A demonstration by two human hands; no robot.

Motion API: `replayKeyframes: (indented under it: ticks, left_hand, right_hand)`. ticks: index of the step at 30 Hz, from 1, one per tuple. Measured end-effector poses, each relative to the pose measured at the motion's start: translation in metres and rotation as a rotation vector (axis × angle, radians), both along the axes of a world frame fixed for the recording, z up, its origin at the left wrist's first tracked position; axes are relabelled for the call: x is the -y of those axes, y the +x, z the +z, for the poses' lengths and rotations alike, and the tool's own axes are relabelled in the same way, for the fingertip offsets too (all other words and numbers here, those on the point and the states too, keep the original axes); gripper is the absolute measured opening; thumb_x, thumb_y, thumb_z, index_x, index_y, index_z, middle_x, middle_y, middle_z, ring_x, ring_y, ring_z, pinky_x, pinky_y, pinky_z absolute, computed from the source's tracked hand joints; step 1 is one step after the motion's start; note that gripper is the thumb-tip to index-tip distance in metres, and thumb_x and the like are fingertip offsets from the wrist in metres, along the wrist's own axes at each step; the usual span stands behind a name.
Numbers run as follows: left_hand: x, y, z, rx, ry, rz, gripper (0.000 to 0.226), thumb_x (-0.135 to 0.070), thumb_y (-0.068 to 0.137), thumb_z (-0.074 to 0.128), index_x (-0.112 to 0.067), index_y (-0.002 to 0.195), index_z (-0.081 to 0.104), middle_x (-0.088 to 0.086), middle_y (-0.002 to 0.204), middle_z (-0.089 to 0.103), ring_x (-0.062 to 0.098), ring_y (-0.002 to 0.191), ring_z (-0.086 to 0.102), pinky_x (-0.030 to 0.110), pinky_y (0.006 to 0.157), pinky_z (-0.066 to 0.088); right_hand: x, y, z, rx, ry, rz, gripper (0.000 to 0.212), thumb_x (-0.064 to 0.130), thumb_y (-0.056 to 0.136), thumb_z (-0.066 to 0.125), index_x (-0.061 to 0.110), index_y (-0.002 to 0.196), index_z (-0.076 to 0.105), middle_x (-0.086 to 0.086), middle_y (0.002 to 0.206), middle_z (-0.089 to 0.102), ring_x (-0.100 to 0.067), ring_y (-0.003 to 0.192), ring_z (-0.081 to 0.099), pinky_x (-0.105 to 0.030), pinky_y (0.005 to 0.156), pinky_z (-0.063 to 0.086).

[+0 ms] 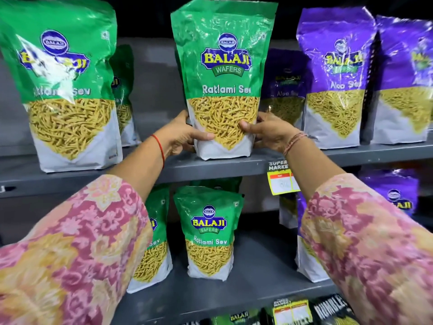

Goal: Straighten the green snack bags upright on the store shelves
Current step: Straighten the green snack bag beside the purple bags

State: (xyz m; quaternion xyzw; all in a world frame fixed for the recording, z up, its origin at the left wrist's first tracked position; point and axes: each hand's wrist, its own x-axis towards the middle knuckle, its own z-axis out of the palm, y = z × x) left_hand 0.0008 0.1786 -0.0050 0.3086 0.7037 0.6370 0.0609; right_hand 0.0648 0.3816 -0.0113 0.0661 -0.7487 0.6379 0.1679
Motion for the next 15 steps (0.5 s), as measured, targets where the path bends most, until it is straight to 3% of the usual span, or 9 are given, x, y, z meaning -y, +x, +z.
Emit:
replayKeyframes:
  ticks: [3, 8, 13, 15]
  left_hand:
    - [0.000, 0.000, 0.000, 0.028, -0.017, 0.013, 0.083, 0.001, 0.066, 0.070, -0.016, 0.134, 0.027, 0.011, 0.127, 0.050, 0.020, 0.082, 0.060, 0.025, 0.045, 0.054]
    - [0.000, -0.003, -0.001, 0.037, -0.057, 0.015, 0.089, -0.002, 0.066, 0.070, -0.022, 0.137, 0.021, 0.014, 0.139, 0.043, 0.028, 0.098, 0.057, 0.030, 0.055, 0.050]
    - [0.000, -0.002, -0.003, 0.055, -0.069, 0.017, 0.087, -0.004, 0.067, 0.070, -0.022, 0.137, 0.021, 0.013, 0.140, 0.043, 0.033, 0.111, 0.053, 0.038, 0.067, 0.050]
    - [-0.001, 0.000, -0.004, 0.050, -0.067, 0.002, 0.081, -0.003, 0.070, 0.067, -0.021, 0.136, 0.023, 0.013, 0.138, 0.046, 0.029, 0.106, 0.055, 0.037, 0.066, 0.050]
  right_hand:
    - [0.002, -0.001, -0.005, -0.011, -0.013, 0.002, 0.017, 0.016, 0.084, 0.060, 0.016, 0.097, 0.050, 0.002, 0.092, 0.062, -0.014, 0.086, 0.059, -0.033, 0.076, 0.050]
    - [0.003, -0.003, -0.012, -0.050, -0.031, 0.008, 0.023, 0.016, 0.087, 0.056, 0.015, 0.108, 0.047, 0.001, 0.102, 0.062, -0.015, 0.094, 0.059, -0.030, 0.078, 0.049]
    - [0.005, -0.004, -0.014, -0.056, -0.035, 0.032, 0.026, 0.016, 0.089, 0.053, 0.014, 0.113, 0.043, 0.006, 0.095, 0.061, -0.010, 0.088, 0.058, -0.027, 0.079, 0.048]
    - [0.006, -0.003, -0.016, -0.063, -0.045, 0.036, 0.030, 0.015, 0.089, 0.051, 0.011, 0.118, 0.042, 0.005, 0.096, 0.060, -0.013, 0.093, 0.058, -0.025, 0.080, 0.048]
